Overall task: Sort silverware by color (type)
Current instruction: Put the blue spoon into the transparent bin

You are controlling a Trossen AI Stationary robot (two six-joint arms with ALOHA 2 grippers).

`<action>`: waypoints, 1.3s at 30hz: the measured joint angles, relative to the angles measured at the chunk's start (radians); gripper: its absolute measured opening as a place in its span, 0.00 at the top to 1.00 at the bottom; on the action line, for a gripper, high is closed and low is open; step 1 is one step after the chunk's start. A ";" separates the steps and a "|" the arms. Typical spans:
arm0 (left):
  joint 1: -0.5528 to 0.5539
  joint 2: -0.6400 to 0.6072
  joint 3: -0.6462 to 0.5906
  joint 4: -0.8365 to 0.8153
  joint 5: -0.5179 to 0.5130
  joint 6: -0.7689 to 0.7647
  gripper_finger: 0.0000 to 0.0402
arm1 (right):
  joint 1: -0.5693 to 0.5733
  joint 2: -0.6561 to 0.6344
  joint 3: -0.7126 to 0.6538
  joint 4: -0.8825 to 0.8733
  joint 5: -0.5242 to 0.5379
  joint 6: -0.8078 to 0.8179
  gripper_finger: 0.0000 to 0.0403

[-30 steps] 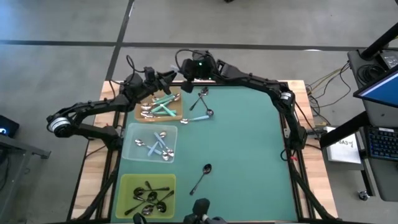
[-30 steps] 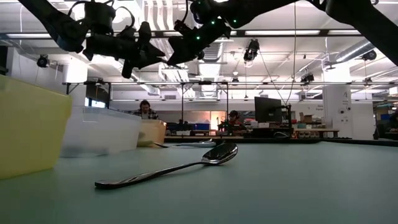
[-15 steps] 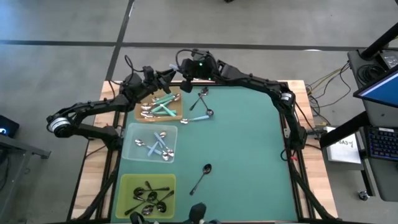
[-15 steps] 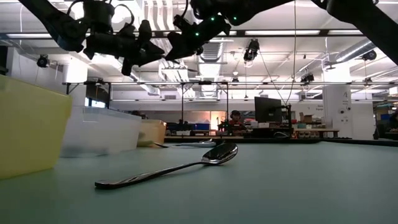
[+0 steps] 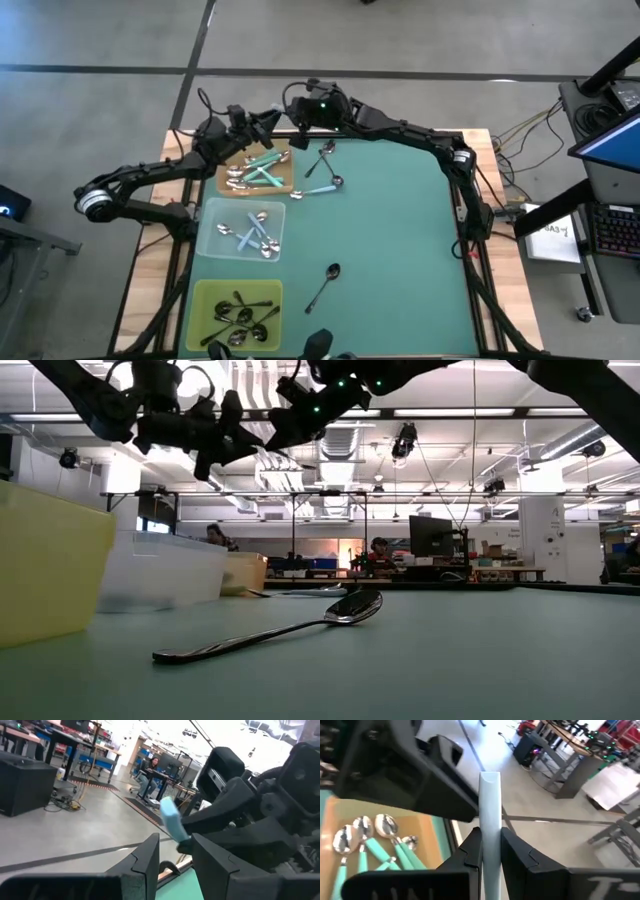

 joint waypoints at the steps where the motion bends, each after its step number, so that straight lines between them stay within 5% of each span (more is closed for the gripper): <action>1: 0.000 -0.004 0.000 0.001 -0.004 0.003 0.77 | 0.001 -0.001 0.000 0.001 -0.003 0.005 0.92; 12: 0.000 -0.012 0.000 0.010 0.001 0.017 0.77 | 0.031 0.000 0.000 -0.003 -0.021 0.006 0.92; 20: 0.000 -0.013 0.002 0.010 0.034 0.017 0.94 | 0.032 0.000 0.000 -0.004 -0.002 -0.008 0.92; 25: 0.001 -0.013 0.002 0.009 0.061 -0.012 0.94 | 0.034 -0.002 -0.001 -0.006 0.025 -0.017 0.92; 39: 0.018 -0.018 -0.001 -0.112 0.078 -0.001 0.94 | 0.031 -0.068 0.000 -0.157 0.043 -0.033 0.60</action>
